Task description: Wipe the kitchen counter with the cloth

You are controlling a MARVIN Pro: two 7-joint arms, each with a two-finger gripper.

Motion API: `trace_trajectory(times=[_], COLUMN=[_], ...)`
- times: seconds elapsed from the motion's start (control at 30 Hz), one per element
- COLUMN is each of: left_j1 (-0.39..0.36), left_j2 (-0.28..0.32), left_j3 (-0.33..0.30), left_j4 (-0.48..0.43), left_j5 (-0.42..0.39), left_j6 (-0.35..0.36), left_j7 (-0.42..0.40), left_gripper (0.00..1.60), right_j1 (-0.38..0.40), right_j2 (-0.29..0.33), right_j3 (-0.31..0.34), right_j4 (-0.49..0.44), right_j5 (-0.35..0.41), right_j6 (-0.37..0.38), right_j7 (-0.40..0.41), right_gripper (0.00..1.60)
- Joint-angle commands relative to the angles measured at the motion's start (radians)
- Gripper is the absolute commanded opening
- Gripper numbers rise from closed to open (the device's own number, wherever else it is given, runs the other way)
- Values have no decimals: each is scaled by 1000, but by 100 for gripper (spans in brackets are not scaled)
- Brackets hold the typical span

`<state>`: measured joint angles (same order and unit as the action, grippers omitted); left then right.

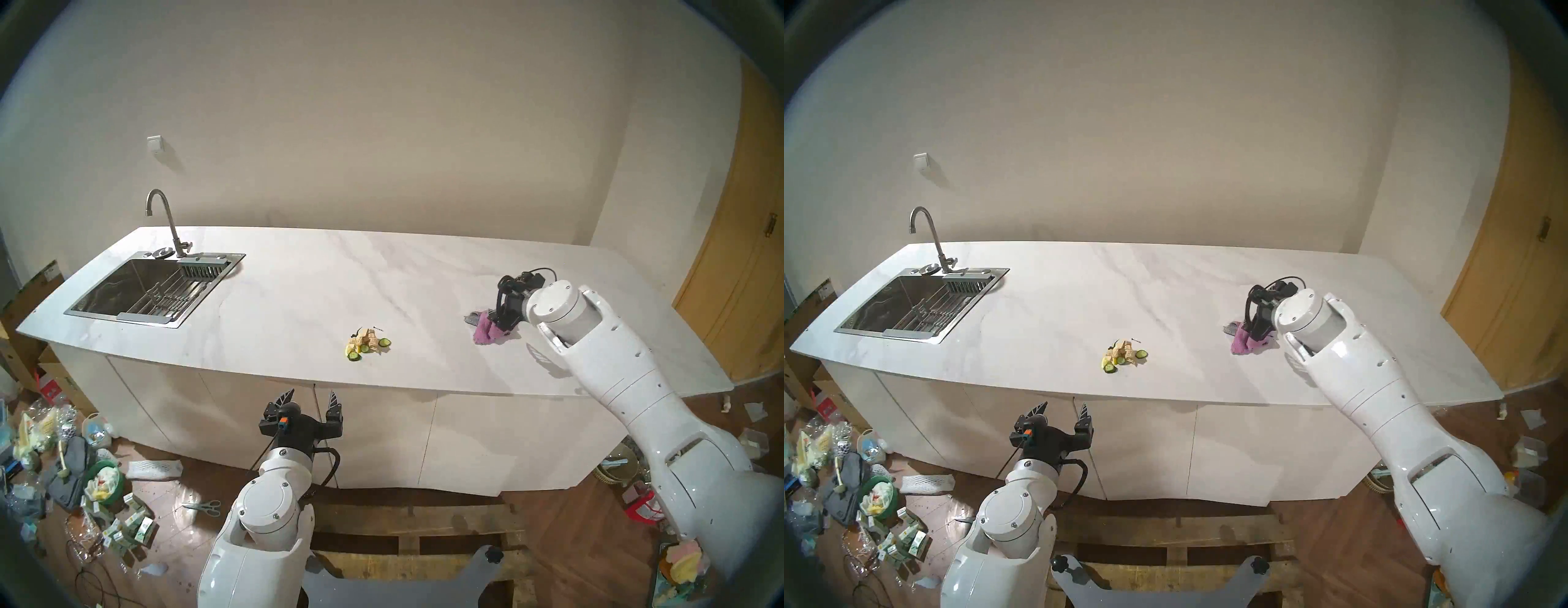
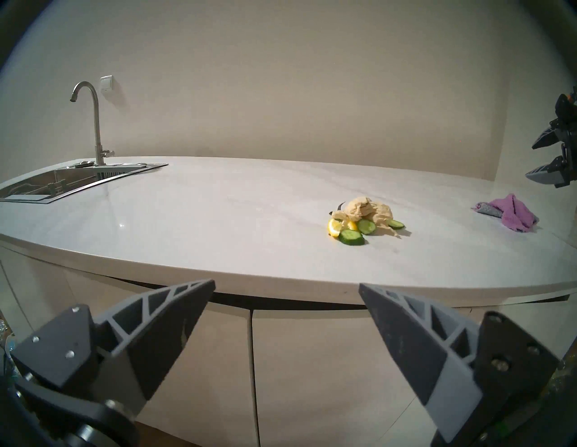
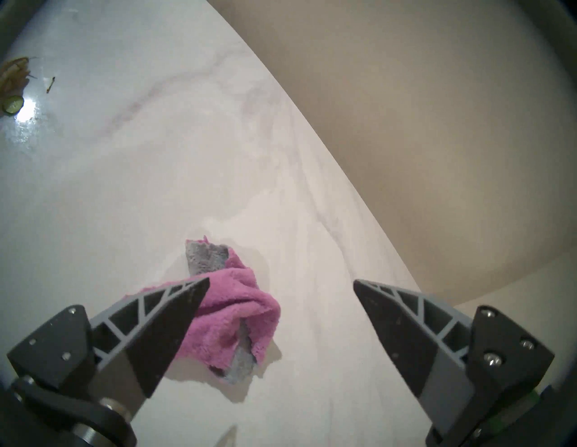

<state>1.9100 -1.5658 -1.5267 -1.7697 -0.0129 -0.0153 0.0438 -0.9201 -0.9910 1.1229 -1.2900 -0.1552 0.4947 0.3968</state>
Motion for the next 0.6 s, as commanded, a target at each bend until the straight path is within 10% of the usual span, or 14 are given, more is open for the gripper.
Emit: trace_trajectory(times=[0.0,0.57], left_j1=[-9,-4], left_j2=[0,2], left_j3=[2,2], left_j4=[-23,-32], left_j5=[0,-2], left_j6=[-7,-6], left_j7=[-3,-6], left_gripper=[160,160], right_j1=[-25,-250], right_j2=[60,-86], right_j3=[136,411], right_j4=[-37,-194], right_j5=[142,421], right_j6=[41,-25], right_j7=[-22,-273], right_gripper=[160,160])
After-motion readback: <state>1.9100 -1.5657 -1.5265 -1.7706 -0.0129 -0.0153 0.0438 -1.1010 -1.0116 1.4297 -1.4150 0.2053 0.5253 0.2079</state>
